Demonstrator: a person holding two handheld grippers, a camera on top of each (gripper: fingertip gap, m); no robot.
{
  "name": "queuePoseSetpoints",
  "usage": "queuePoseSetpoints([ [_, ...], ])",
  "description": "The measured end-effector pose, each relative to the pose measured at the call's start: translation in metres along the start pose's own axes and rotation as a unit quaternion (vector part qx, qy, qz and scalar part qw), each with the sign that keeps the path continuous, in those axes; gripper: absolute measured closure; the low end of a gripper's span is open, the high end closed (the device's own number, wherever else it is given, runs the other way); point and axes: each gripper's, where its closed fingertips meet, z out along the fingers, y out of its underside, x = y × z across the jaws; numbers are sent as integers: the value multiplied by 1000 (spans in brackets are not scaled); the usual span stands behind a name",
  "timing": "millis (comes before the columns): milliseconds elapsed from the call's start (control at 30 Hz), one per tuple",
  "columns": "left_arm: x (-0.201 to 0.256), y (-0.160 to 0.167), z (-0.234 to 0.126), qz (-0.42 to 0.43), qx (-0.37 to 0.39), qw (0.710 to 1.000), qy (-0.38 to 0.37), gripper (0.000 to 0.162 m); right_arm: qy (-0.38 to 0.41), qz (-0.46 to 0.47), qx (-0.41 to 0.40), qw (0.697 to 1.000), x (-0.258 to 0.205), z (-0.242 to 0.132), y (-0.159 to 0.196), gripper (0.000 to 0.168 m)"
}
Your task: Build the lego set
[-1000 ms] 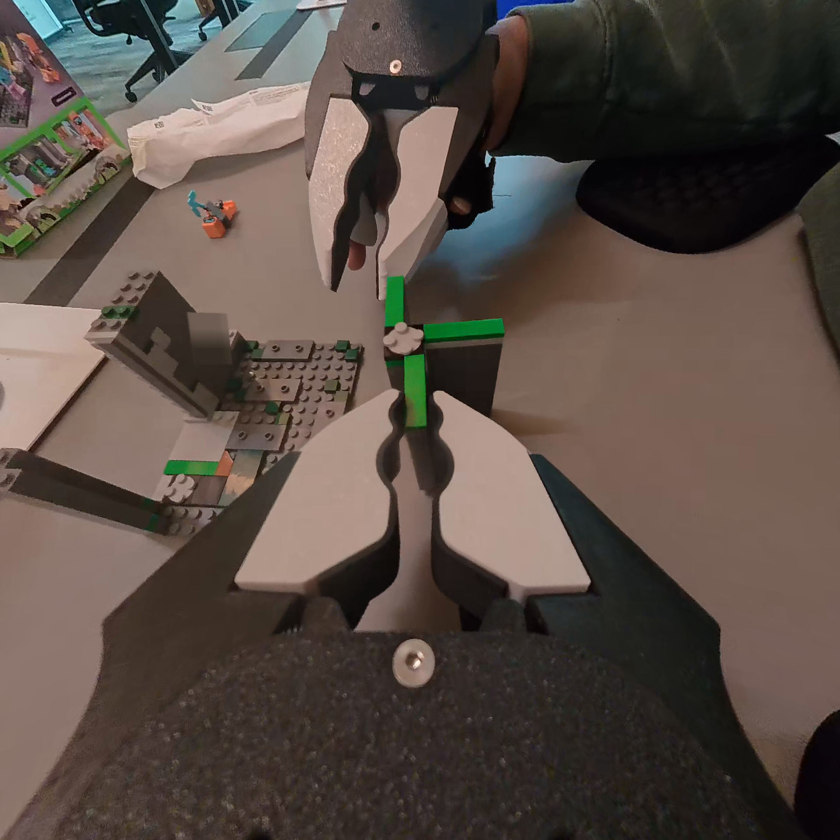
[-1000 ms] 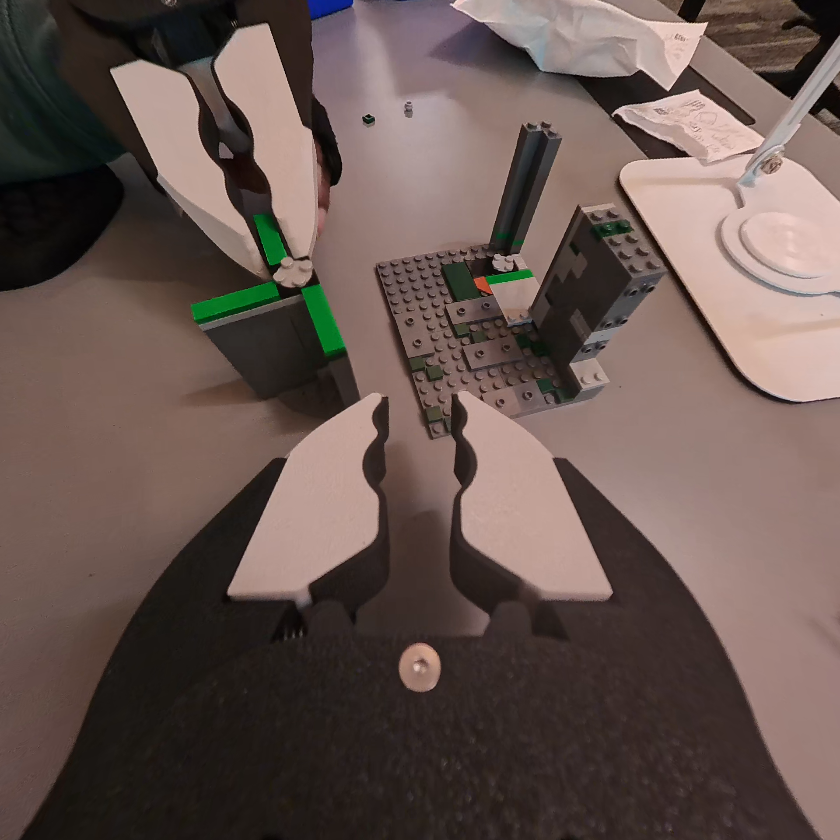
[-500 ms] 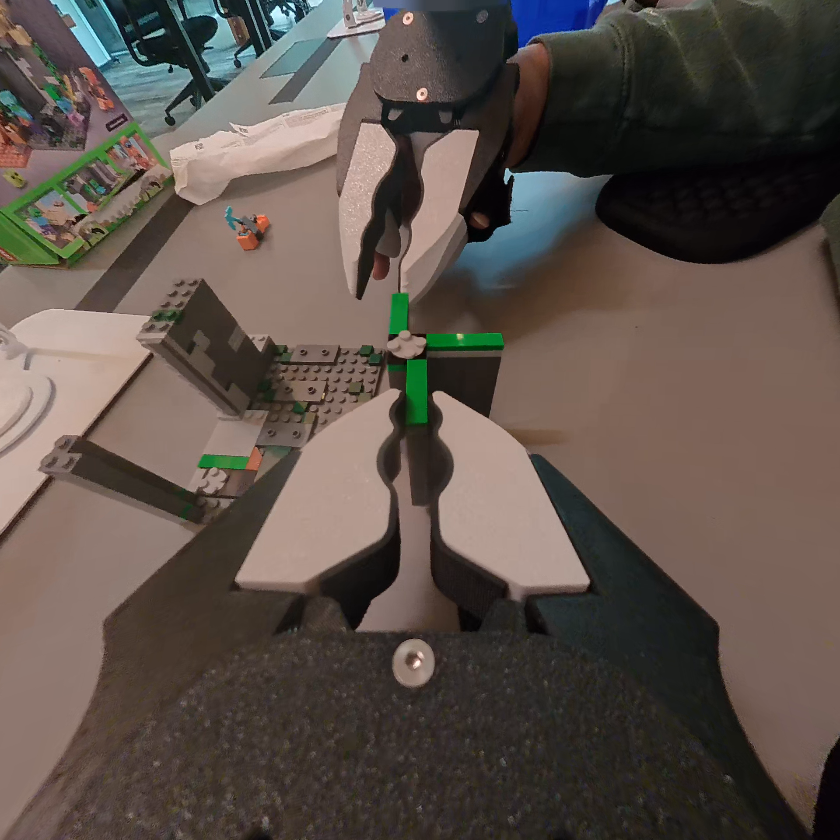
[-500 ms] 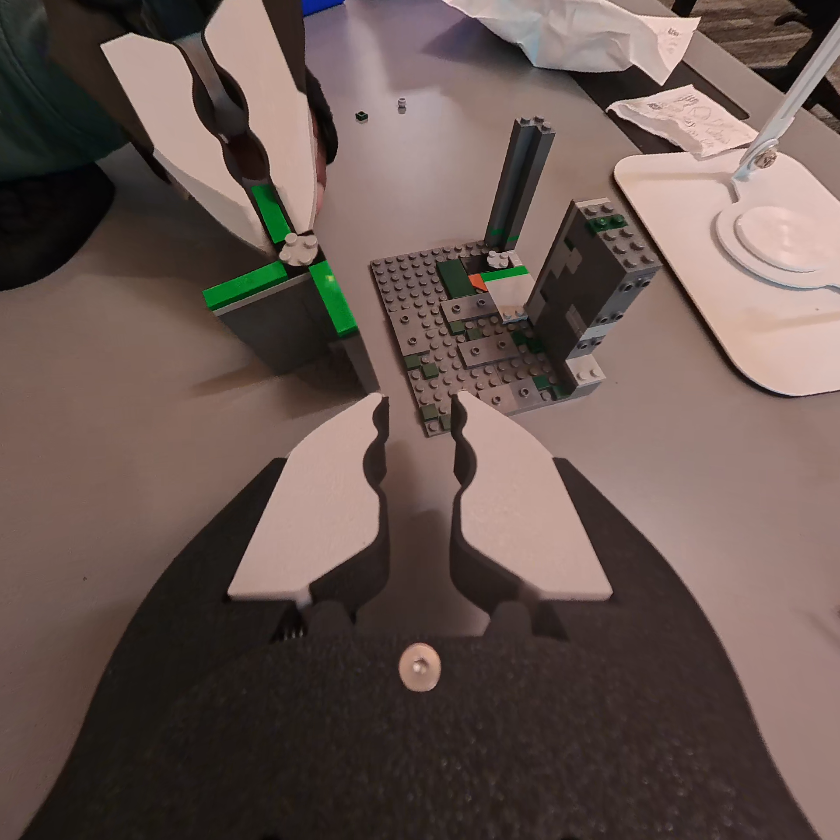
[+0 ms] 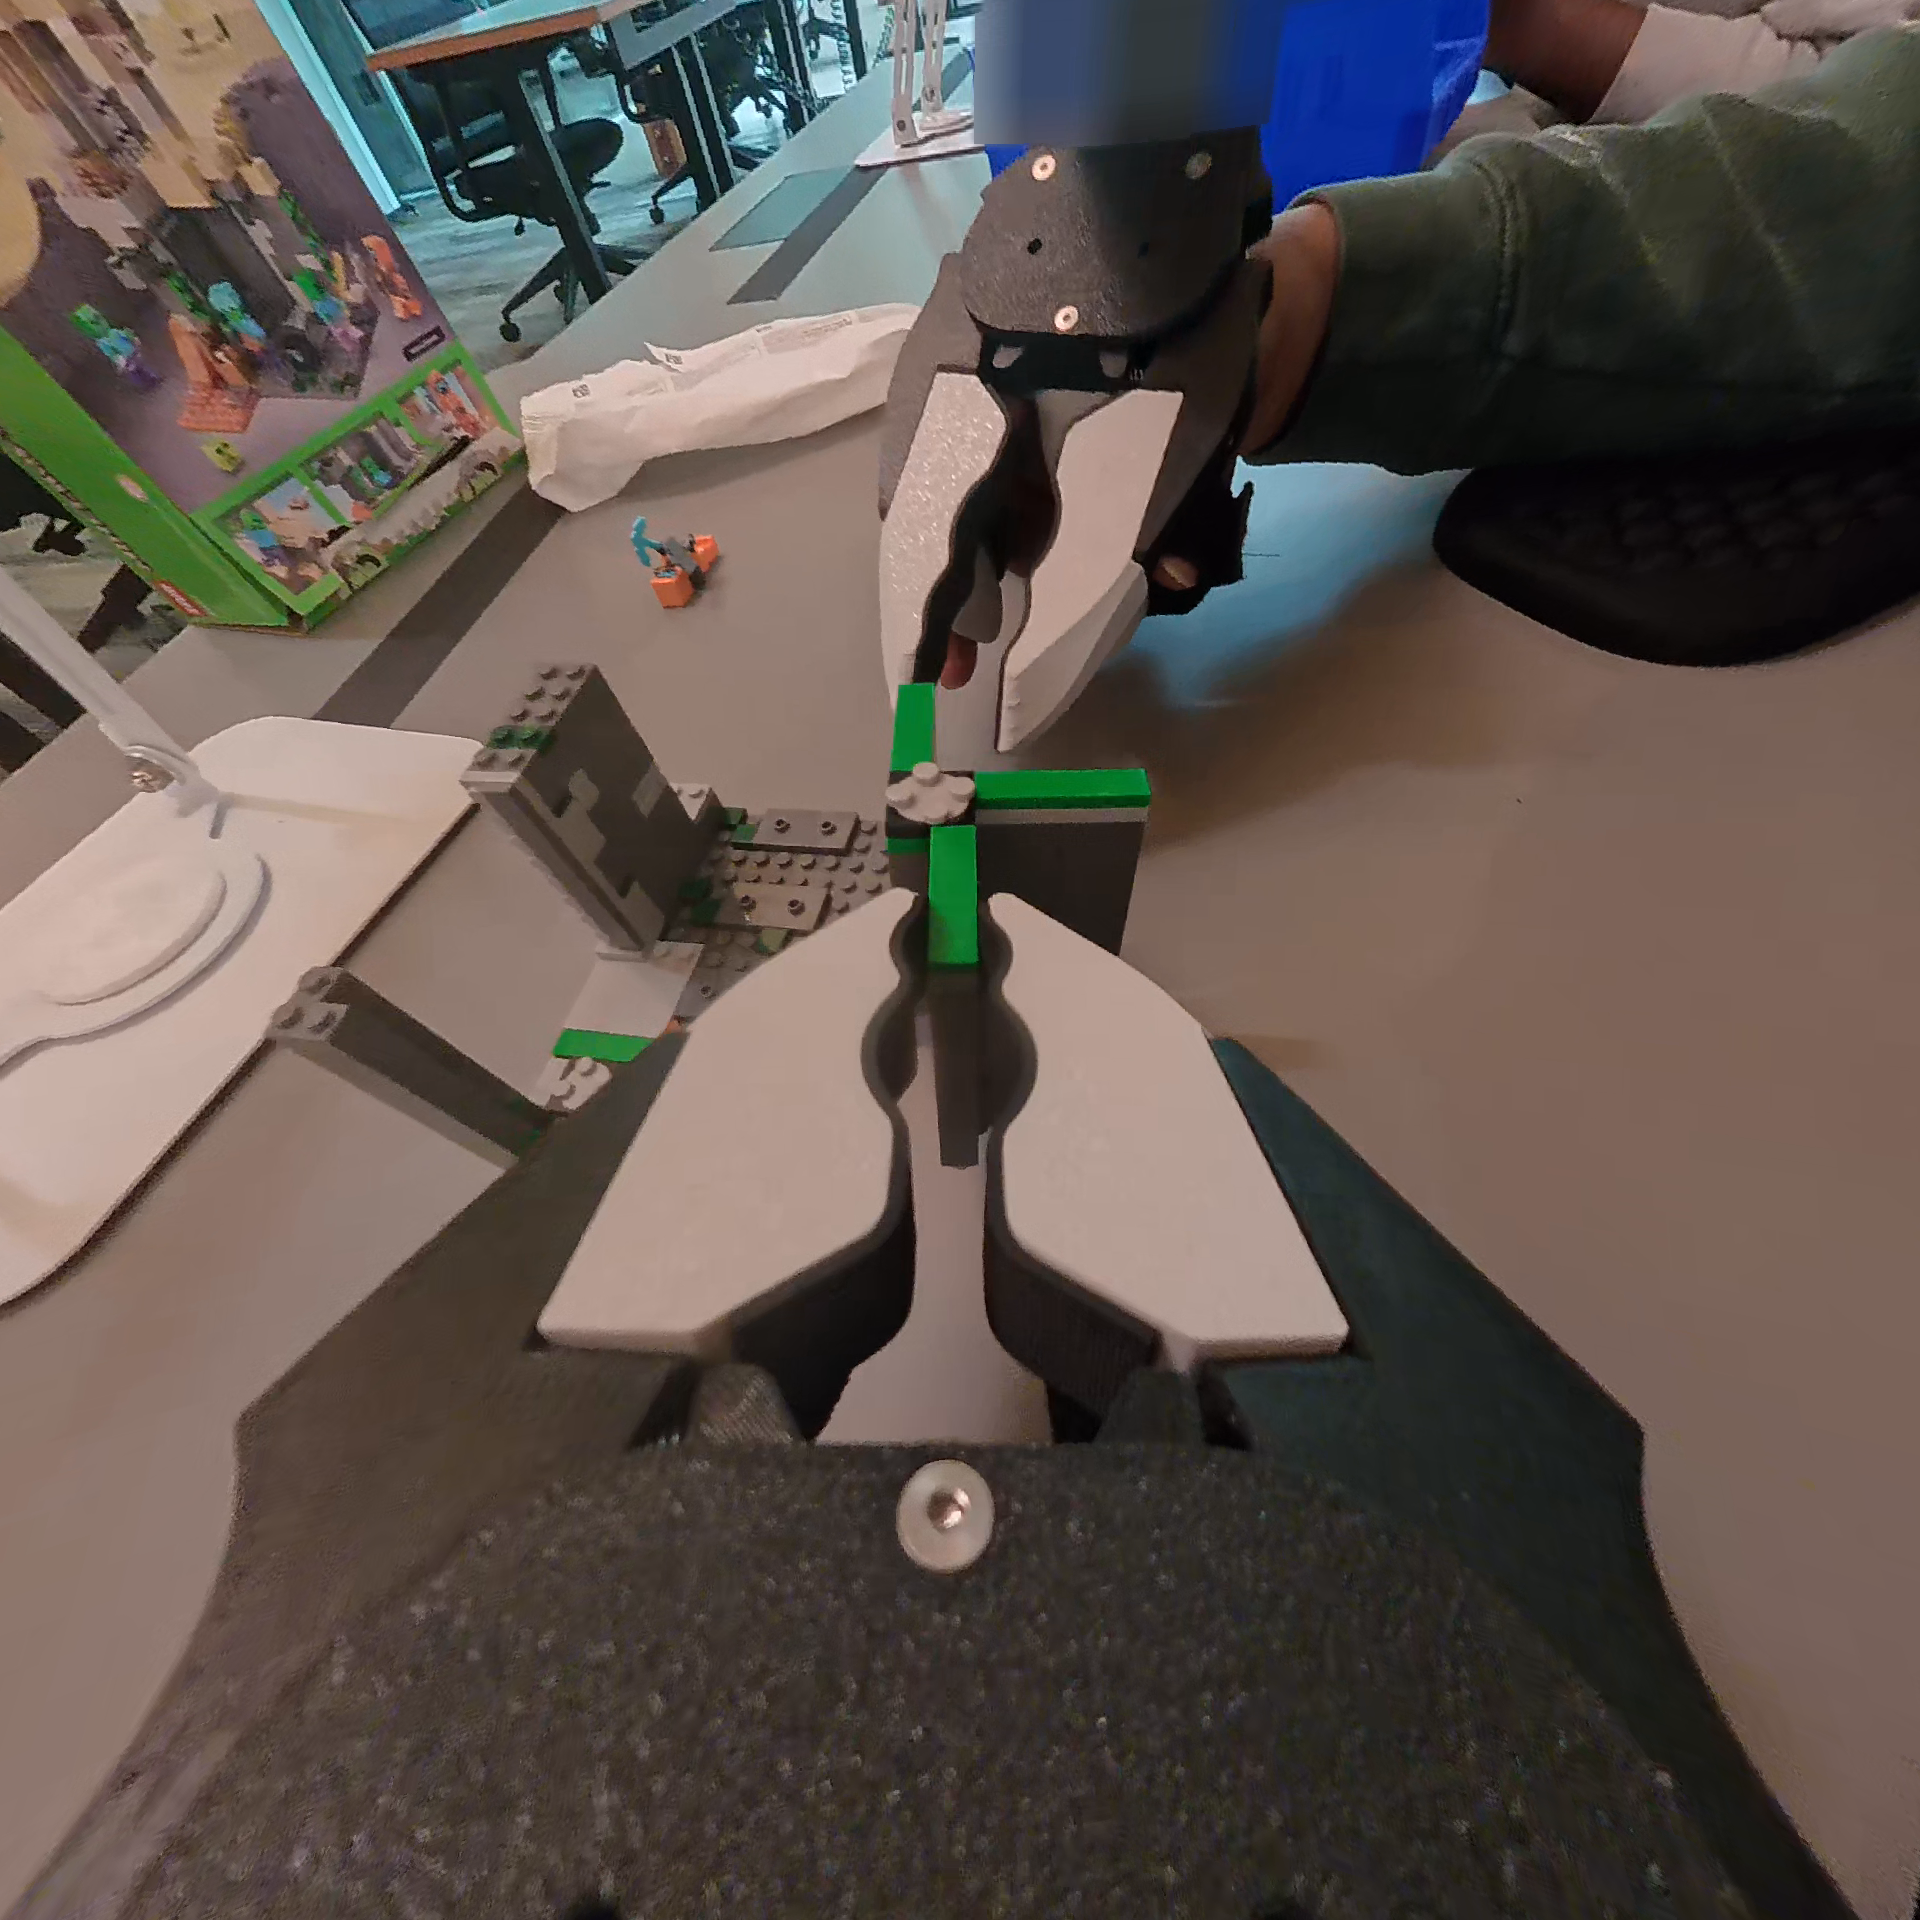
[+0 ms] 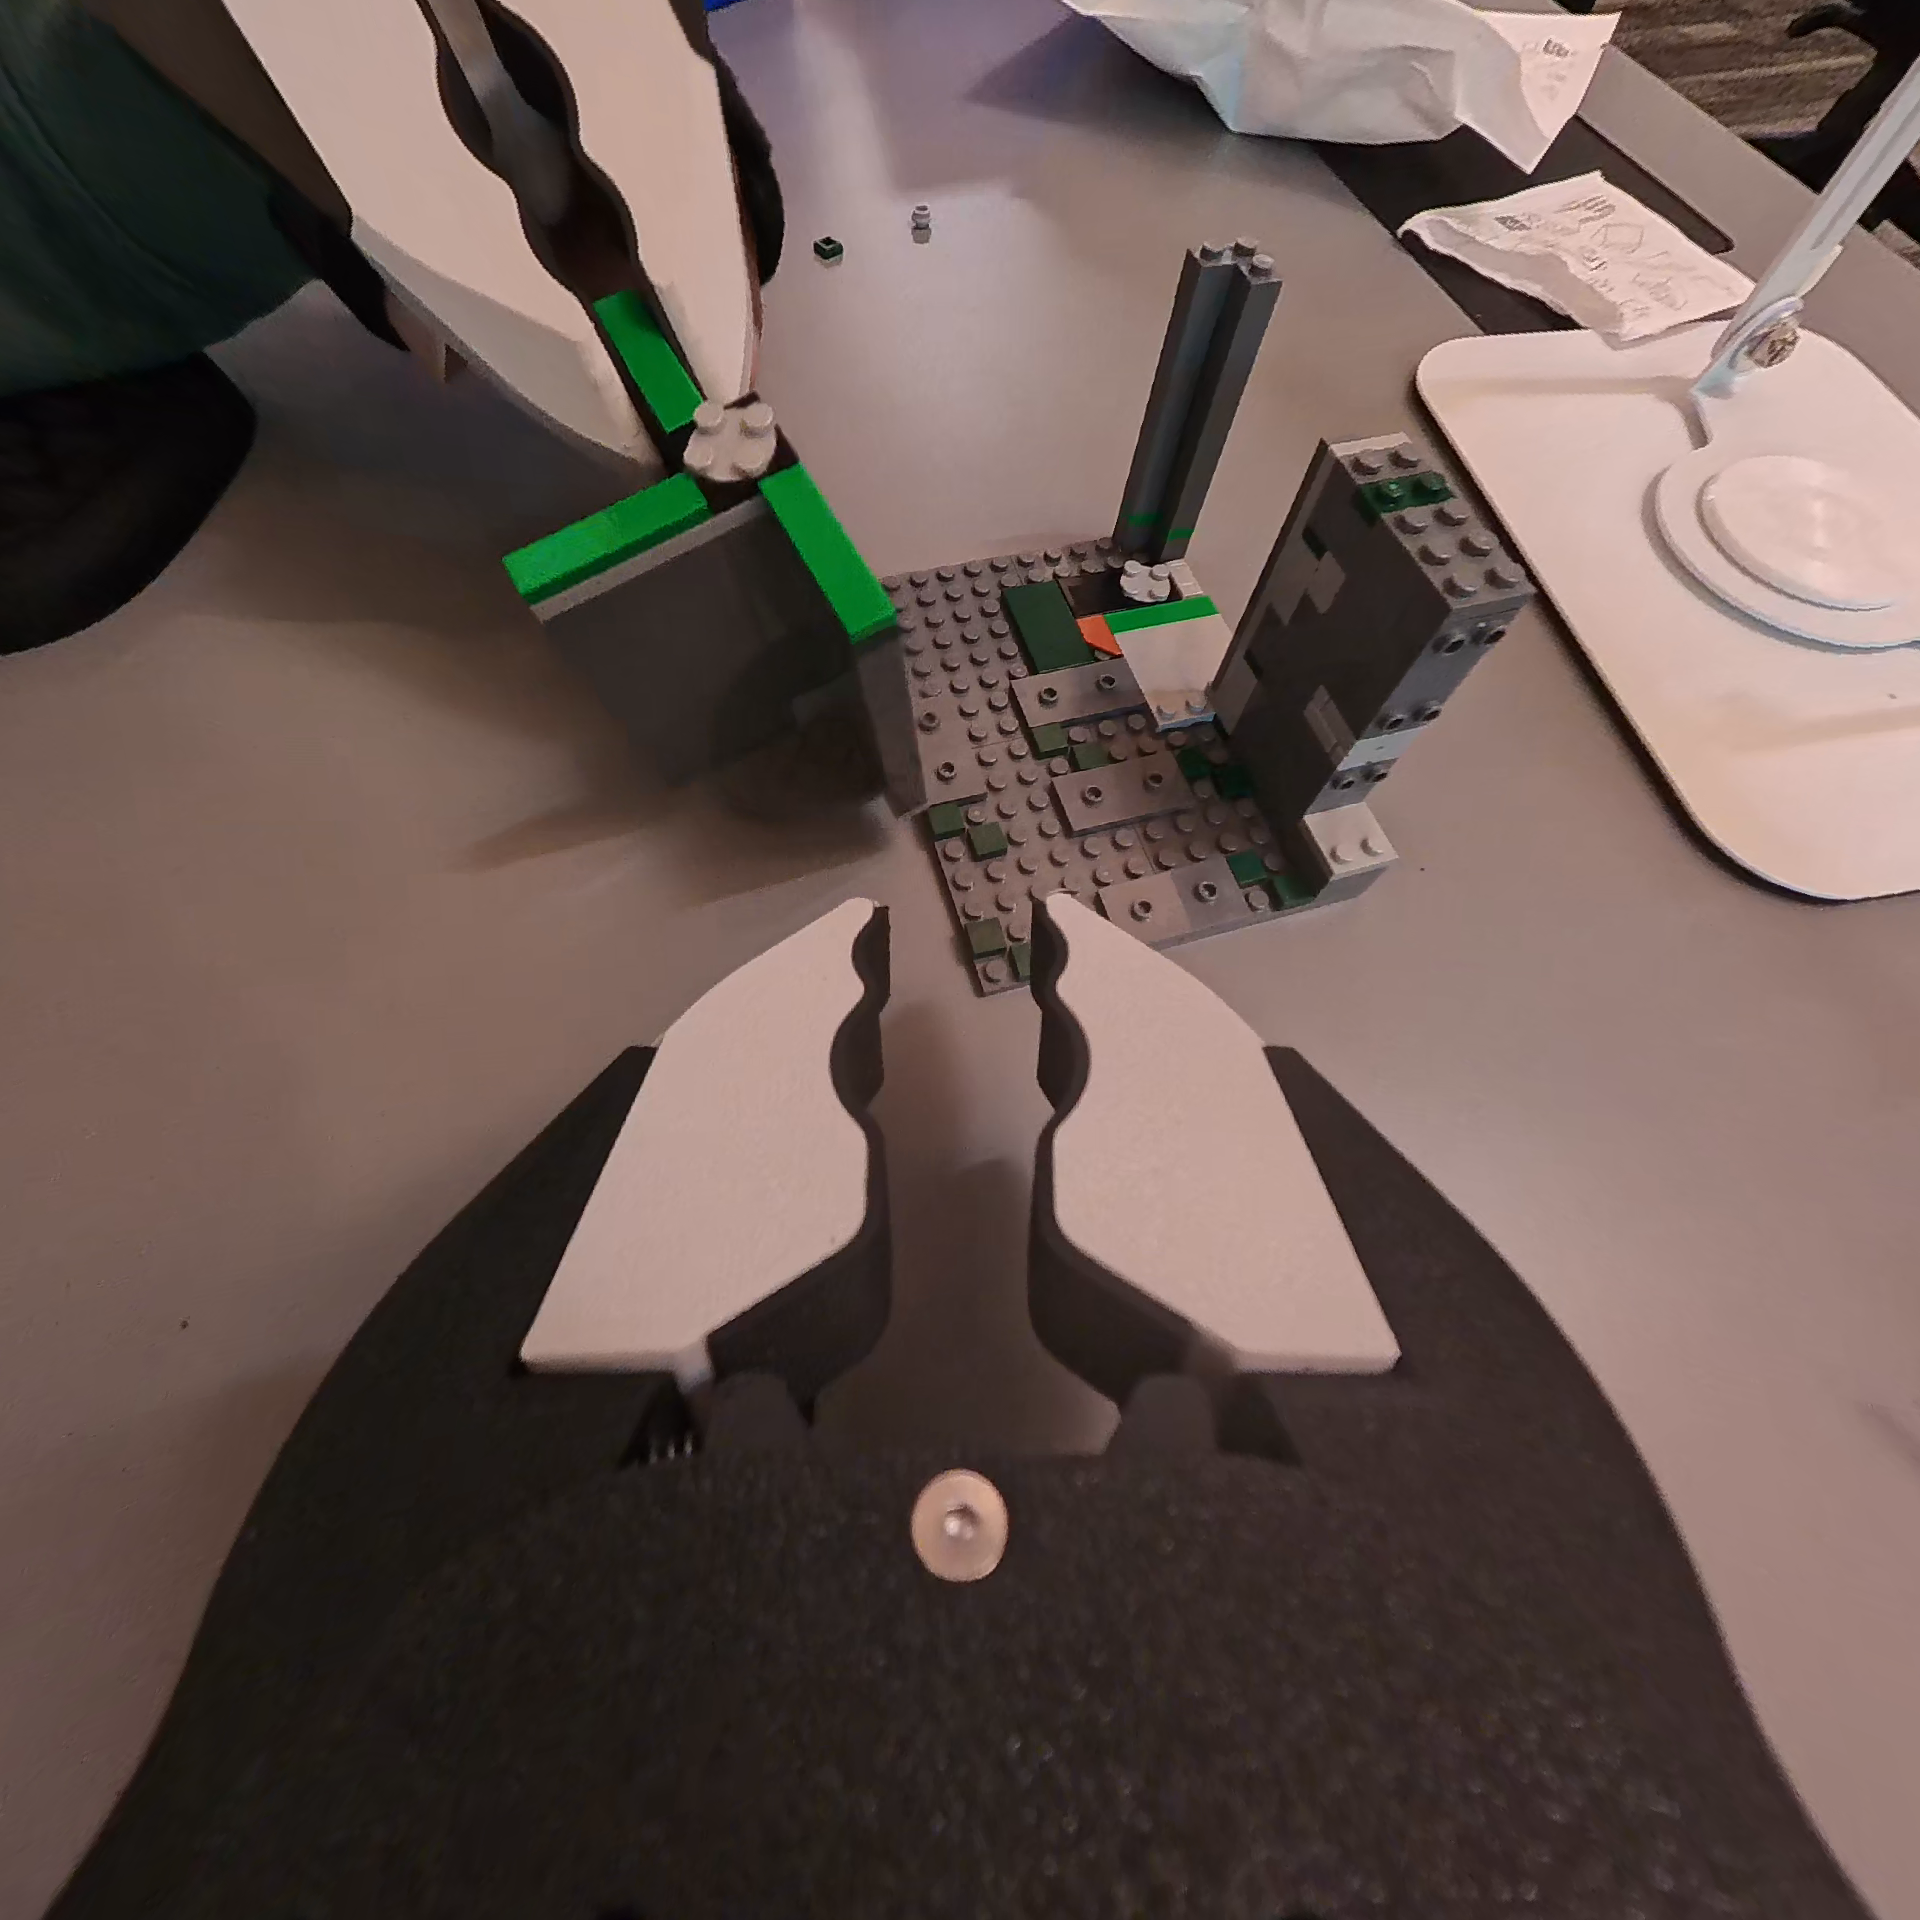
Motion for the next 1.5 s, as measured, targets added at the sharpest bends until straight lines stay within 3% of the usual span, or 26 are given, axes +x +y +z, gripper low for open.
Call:
queuePoseSetpoints([
  [900,-72,-9,-29,-75,30,972,-220,154,-2,0,-6,1000,-2,2,2,143],
  [1500,-91,13,2,-196,-16,920,-339,154,-7,-6,10,1000,-10,2,-10,143],
])
